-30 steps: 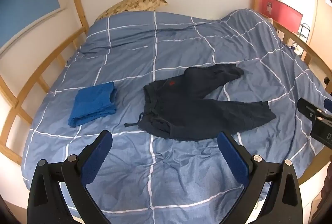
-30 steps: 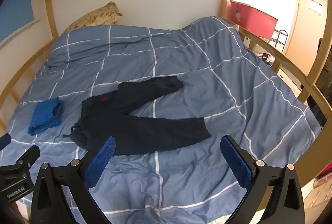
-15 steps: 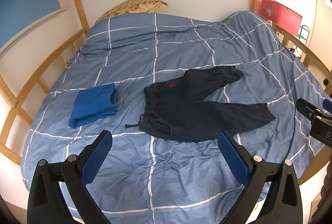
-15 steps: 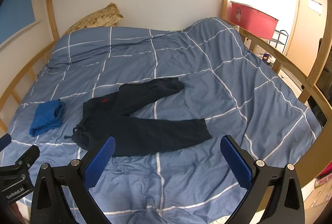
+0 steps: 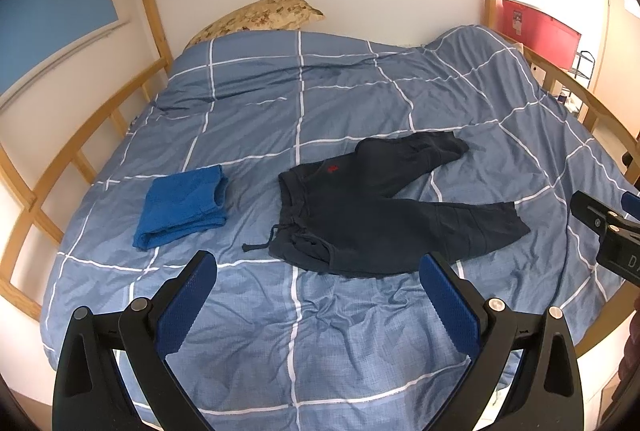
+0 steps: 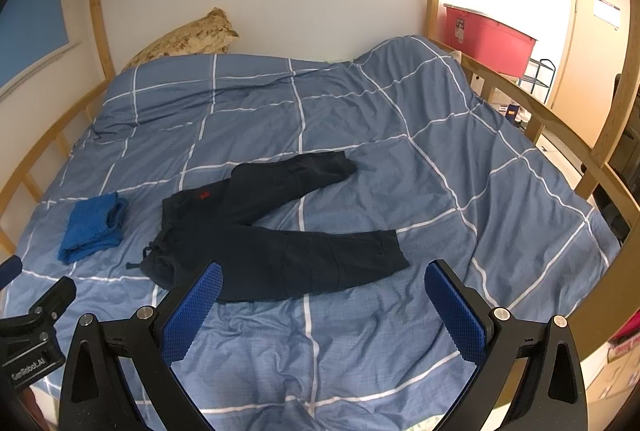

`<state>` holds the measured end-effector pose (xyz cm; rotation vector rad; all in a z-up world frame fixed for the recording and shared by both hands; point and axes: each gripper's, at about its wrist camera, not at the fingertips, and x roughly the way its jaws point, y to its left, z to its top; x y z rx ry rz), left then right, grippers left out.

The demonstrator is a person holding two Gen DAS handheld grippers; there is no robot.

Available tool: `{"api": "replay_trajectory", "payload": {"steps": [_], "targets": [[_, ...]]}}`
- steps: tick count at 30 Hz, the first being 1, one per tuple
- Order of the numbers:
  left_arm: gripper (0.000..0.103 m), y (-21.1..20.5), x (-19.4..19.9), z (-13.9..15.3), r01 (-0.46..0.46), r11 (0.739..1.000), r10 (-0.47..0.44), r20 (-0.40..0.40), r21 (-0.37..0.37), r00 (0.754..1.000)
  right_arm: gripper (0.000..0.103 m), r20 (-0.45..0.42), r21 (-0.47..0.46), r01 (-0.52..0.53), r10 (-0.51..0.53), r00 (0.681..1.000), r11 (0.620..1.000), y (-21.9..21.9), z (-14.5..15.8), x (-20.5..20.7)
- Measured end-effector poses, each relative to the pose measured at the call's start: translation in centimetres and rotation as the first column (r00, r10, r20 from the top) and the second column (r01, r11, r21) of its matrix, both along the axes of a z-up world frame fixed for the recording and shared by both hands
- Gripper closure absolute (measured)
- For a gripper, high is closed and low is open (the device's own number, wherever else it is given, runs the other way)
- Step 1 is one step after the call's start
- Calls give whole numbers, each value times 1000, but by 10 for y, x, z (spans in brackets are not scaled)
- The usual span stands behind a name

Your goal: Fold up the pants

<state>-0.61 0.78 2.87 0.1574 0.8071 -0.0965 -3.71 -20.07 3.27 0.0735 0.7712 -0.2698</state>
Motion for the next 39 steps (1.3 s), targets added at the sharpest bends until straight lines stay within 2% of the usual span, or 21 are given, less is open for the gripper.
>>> {"api": "replay_trajectory", "payload": {"steps": [29,39], "targets": [[0,0,-2,-2,0,1000,0,3,0,1000,1,7,1,0,0,1000,1000,0,0,-2],[0,1,0,7,1,1000,-1,23,-2,1000,1,7,1,-1,1,1000,1000,0,0,-3]]}}
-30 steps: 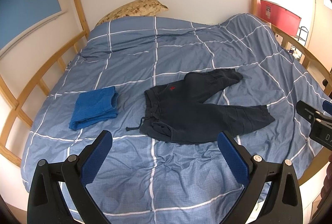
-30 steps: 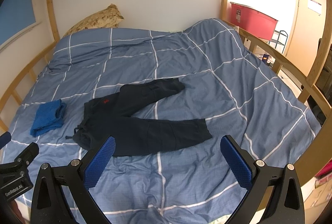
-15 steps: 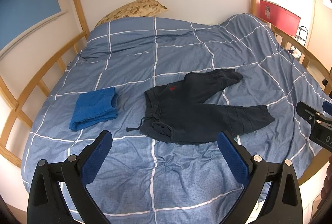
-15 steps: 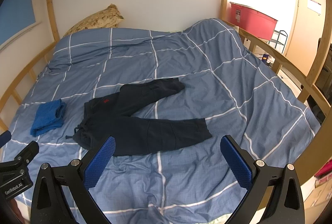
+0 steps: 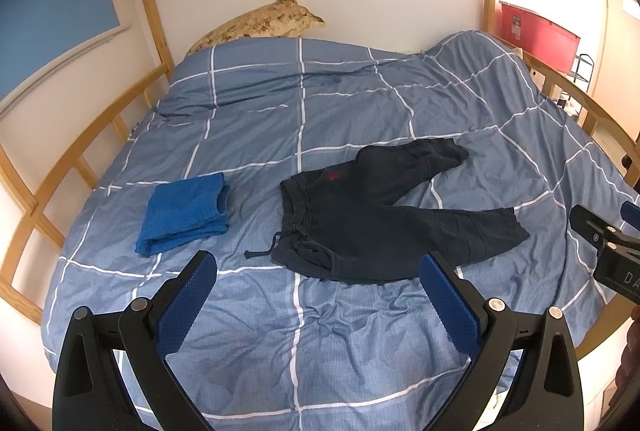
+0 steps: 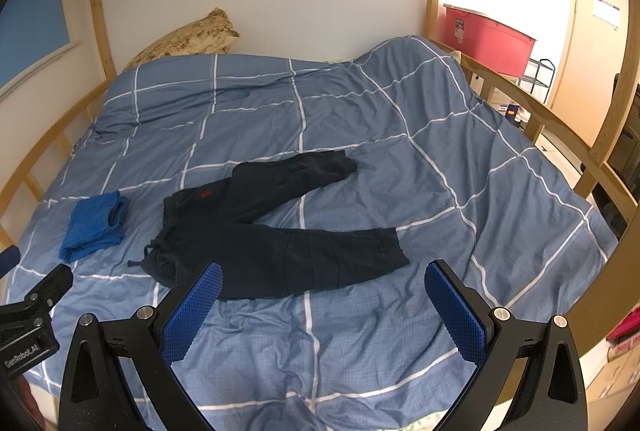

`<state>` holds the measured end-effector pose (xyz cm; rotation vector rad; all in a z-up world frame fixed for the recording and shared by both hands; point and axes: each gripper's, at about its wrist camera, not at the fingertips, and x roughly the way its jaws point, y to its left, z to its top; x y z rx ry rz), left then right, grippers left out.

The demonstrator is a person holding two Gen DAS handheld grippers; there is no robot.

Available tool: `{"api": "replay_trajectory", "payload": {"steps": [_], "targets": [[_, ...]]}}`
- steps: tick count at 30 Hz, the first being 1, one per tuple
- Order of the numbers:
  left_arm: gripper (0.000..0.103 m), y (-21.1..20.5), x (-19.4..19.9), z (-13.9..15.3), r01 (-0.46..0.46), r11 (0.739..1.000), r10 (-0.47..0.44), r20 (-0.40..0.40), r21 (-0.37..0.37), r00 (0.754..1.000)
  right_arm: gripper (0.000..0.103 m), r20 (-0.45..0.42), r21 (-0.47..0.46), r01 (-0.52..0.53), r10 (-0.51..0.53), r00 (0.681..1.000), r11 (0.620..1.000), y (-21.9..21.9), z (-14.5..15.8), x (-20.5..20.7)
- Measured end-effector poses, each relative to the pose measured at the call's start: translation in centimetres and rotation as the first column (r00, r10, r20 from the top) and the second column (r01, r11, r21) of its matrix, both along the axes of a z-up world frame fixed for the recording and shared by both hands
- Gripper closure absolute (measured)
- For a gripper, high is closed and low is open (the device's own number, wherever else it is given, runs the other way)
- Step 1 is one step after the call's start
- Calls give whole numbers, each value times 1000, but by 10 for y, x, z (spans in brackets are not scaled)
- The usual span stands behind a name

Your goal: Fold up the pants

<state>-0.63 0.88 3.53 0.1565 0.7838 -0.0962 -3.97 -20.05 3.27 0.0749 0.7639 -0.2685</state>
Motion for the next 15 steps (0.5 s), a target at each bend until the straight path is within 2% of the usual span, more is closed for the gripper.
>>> {"api": "replay_trajectory", "payload": {"steps": [15], "targets": [[0,-1,-4,-3,0,1000,0,7,1,1000,1,0,1,0,0,1000,1000,0,0,1]]}}
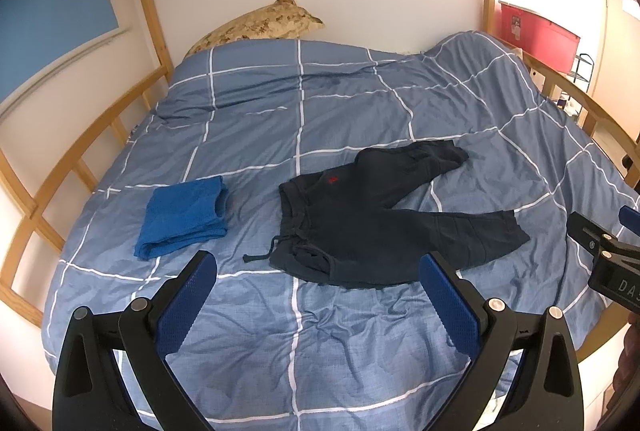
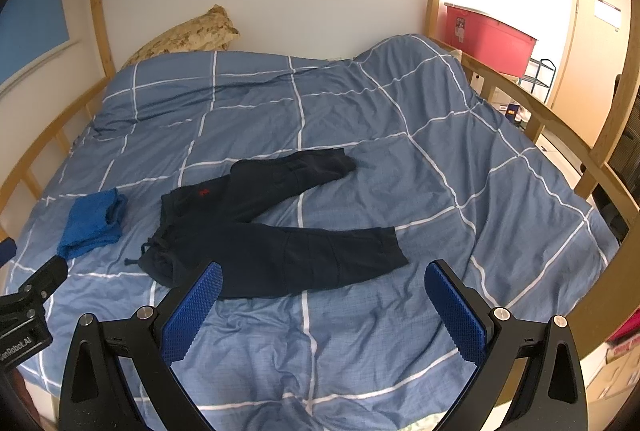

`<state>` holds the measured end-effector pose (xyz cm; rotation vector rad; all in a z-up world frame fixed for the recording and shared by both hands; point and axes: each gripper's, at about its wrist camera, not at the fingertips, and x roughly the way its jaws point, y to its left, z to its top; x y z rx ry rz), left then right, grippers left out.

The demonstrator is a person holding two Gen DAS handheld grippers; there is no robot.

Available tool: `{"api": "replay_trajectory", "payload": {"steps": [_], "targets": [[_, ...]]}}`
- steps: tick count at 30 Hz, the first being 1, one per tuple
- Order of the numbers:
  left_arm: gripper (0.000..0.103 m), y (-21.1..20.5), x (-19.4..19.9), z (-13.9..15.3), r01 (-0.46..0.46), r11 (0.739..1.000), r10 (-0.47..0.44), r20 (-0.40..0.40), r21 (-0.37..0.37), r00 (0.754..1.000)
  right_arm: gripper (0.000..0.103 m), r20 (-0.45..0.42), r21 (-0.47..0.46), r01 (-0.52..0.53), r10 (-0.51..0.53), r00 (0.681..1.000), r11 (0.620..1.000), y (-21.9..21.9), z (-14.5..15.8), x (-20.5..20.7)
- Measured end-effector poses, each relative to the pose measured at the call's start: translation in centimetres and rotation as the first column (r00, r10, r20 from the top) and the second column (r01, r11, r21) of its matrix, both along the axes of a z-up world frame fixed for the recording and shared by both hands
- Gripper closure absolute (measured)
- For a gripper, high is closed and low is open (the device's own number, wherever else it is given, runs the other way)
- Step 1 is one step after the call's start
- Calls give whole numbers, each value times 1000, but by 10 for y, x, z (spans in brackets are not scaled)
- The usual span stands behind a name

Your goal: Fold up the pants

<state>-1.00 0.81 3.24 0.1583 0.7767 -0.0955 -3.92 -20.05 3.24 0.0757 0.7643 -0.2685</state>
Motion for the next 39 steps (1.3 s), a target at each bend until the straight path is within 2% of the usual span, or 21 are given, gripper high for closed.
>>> {"api": "replay_trajectory", "payload": {"steps": [11,15,20,26,29,32,34,39], "targets": [[0,-23,20,-3,7,1000,-7,-7,15,1000,1,-12,8,-11,11,1000,1000,-6,-3,9],[0,-36,37,-12,34,999,-33,-15,25,999,1,-42,14,-5,5,999,1000,-16,-19,29],[0,-45,69,-24,81,996,-83,-60,-33,995,2,-80,15,11,-10,997,1000,-23,-28,54],[0,-68,105,-46,141,990,-142,-62,-16,988,9,-95,5,53,-52,994,999,-36,-40,83],[0,-85,117,-62,160,987,-160,-77,-2,984,13,-106,-21,74,-76,991,997,-48,-53,96],[0,-106,130,-79,149,989,-147,-93,15,985,18,-129,-2,87,-87,988,996,-66,-70,109],[0,-122,139,-90,135,990,-132,-102,26,986,19,-146,7,84,-82,986,996,-80,-84,117],[0,-161,160,-122,104,994,-97,-147,44,984,31,-209,43,46,-36,977,998,-117,-127,137]]}}
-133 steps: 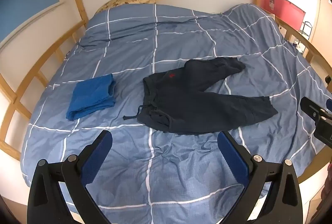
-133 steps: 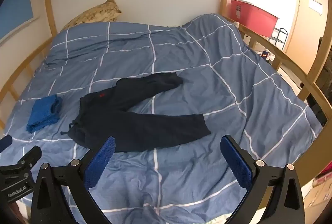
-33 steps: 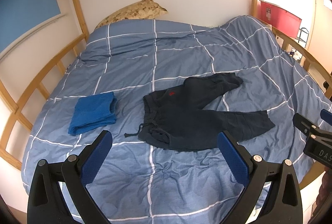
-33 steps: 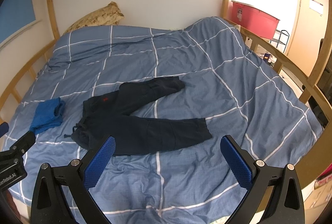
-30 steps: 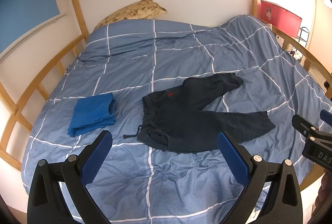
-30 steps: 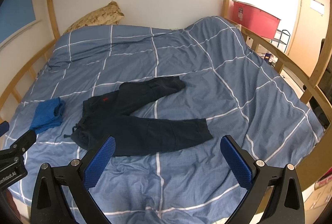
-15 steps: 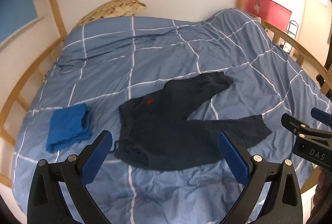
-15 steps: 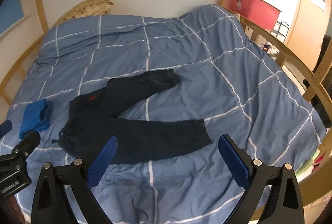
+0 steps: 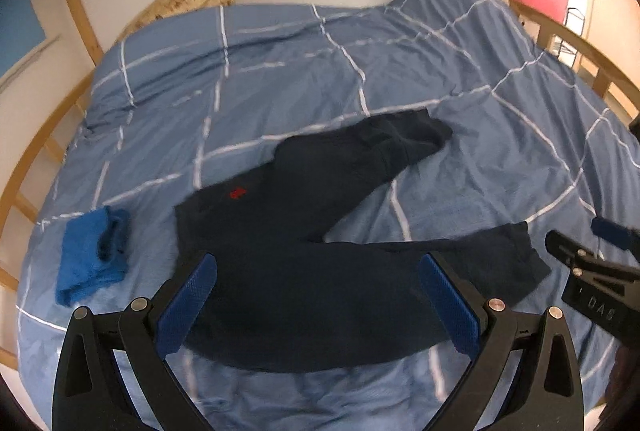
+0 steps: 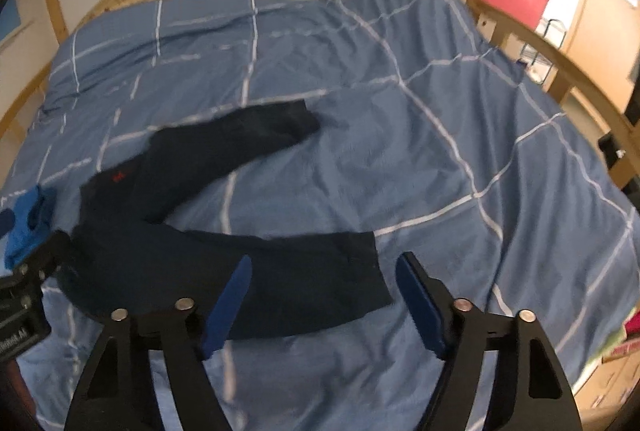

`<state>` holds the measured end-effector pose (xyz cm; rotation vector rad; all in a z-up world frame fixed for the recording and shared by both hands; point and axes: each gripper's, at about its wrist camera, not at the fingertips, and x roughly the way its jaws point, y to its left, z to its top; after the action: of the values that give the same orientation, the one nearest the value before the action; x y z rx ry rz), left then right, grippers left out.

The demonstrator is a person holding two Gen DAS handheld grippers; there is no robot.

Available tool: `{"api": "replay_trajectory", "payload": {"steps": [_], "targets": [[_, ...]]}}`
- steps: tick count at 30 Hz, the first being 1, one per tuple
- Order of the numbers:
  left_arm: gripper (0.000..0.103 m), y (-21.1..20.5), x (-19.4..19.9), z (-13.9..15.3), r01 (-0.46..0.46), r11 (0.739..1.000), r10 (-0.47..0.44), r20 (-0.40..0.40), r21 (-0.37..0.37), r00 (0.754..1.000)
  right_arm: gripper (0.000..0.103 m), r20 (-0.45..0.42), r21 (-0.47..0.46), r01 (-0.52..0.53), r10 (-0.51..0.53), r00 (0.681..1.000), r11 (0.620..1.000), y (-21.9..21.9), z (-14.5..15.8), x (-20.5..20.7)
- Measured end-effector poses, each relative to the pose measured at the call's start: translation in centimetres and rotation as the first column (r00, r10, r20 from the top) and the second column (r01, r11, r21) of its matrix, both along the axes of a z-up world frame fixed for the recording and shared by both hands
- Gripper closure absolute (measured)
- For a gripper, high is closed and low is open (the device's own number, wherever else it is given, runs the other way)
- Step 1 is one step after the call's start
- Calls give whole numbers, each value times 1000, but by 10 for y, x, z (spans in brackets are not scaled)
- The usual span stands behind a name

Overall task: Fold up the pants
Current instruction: 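Lower the right gripper onto the cuff of one pant leg and close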

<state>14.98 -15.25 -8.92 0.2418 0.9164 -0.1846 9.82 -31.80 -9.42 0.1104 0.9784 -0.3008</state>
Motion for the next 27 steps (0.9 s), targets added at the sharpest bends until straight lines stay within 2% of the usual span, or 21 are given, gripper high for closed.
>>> {"api": "replay_trajectory", "payload": {"steps": [4,6,10,12,17,20,27], "targets": [[0,-32,16,-28,-3,1000,4,-46,14,999,37,-58,31,1,1,998,1000,-29,-31,15],[0,-45,21,-40,-1,1000,3,-56,32,998,44,-92,49,-8,13,996,999,-40,-46,24],[0,-61,28,-60,11,998,-6,-92,55,996,46,-125,107,-15,29,992,994,-59,-70,35],[0,-68,29,-67,26,997,-19,-108,71,994,51,-141,118,-16,33,989,993,-64,-79,38],[0,-82,35,-81,45,995,-32,-145,86,989,52,-163,164,0,27,986,986,-77,-98,51],[0,-89,39,-86,45,995,-31,-161,85,986,62,-177,189,0,34,984,982,-79,-108,57],[0,-97,46,-93,68,993,-51,-174,93,983,63,-213,269,56,3,977,961,-91,-128,65]]}}
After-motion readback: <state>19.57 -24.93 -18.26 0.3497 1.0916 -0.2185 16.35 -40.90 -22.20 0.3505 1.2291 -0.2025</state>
